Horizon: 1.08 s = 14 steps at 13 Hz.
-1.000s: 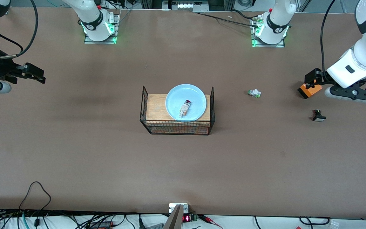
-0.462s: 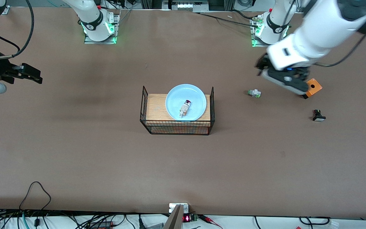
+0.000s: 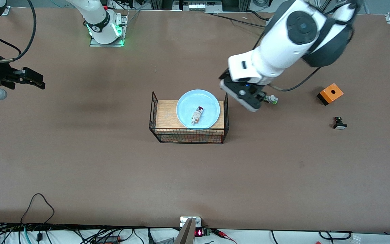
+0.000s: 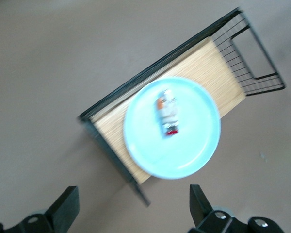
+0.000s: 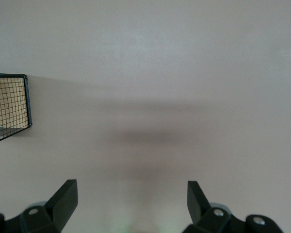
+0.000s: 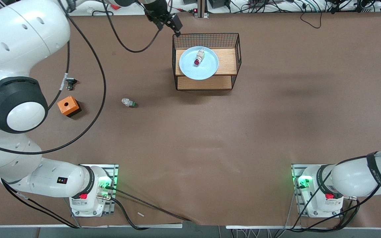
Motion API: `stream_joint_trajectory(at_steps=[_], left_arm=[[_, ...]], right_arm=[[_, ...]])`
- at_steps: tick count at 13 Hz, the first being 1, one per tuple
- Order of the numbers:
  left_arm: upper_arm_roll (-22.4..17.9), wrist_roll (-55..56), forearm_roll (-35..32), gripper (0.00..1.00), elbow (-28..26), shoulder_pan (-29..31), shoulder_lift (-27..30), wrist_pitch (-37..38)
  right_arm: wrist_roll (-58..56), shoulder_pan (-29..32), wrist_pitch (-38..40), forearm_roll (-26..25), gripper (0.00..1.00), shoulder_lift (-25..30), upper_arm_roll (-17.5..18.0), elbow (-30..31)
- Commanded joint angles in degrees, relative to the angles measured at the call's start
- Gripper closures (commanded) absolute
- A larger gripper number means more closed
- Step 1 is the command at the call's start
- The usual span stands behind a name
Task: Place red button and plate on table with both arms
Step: 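Move the left gripper over the red-tipped button on the plate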
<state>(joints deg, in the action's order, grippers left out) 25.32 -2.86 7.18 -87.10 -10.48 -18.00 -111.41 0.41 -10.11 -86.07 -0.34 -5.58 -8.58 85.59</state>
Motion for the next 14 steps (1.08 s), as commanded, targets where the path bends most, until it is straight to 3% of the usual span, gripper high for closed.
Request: stream_joint_trajectory(at_steps=[1,4,8,9,11,14], left_arm=[[-0.71,4.43,-1.27,0.00,2.64,-4.72,-3.35,-3.36],[-0.53,6.99,-3.13,0.00,2.64,-8.05,-5.28,-5.46],[-0.97,6.99,-3.66,0.00,2.73,-12.01,-12.40,-17.85],[-1.67,7.08,-8.10,0.00,1.94,-12.11,-12.32,-17.35],[-2.02,7.17,-11.46,0.00,1.67,-11.93,-12.32,-13.15],[-2.55,10.31,-14.29,0.00,1.93,-12.11,-14.33,-13.13]], right_arm=[[0.20,0.27,0.38,0.25,0.00,-0.22,0.32,-0.86],[0.47,0.36,0.38,0.17,0.00,-0.31,0.24,-0.78],[0.29,0.71,0.38,-0.18,0.00,-0.57,0.24,-0.77],[0.21,0.71,0.20,-1.49,0.00,-1.62,0.32,-0.77],[0.20,0.71,-0.24,-1.77,0.00,-1.72,0.24,-0.77],[0.55,0.36,-1.29,-1.50,0.00,-2.59,0.41,-0.86]])
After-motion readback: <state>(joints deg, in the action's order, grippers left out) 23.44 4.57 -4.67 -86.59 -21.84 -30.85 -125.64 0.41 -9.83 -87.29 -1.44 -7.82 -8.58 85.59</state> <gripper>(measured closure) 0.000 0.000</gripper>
